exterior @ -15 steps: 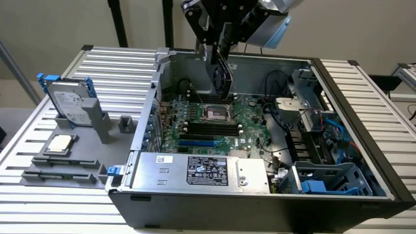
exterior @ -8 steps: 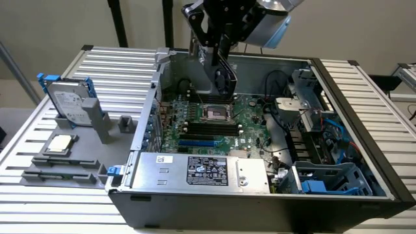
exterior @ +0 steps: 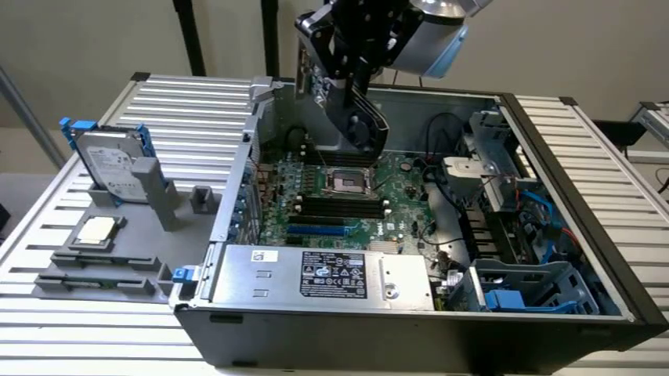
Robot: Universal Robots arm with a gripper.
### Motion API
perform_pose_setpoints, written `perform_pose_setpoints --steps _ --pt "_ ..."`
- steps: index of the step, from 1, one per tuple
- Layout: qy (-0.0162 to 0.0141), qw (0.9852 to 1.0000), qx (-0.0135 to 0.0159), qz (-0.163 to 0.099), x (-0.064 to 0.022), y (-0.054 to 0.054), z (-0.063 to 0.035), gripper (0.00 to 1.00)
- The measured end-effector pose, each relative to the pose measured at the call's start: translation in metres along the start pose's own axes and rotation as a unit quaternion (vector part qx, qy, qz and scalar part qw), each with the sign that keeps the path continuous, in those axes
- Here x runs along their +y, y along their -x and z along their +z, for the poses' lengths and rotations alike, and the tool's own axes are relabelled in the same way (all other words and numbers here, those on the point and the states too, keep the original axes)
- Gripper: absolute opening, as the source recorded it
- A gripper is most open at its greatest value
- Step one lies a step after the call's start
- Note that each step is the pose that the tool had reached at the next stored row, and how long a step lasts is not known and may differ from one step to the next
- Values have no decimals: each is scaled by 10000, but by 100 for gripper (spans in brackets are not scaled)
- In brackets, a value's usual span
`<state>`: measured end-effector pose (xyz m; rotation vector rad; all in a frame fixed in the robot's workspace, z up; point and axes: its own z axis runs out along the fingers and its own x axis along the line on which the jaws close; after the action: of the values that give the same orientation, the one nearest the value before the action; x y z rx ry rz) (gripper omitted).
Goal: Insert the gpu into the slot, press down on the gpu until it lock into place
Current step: 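Insert the gpu into the slot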
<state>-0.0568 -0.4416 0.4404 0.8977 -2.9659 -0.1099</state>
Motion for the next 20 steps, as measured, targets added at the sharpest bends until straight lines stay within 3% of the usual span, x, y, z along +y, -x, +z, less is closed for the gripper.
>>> perform_pose_setpoints --steps 5,10,15,20 --pt "-22 9990 10 -455 -1 0 13 26" --pt "-42 9959 28 -903 -2 0 29 26" --pt "-62 9907 45 -1361 -4 1 45 26" --pt "-88 9835 57 -1807 -5 1 61 26"
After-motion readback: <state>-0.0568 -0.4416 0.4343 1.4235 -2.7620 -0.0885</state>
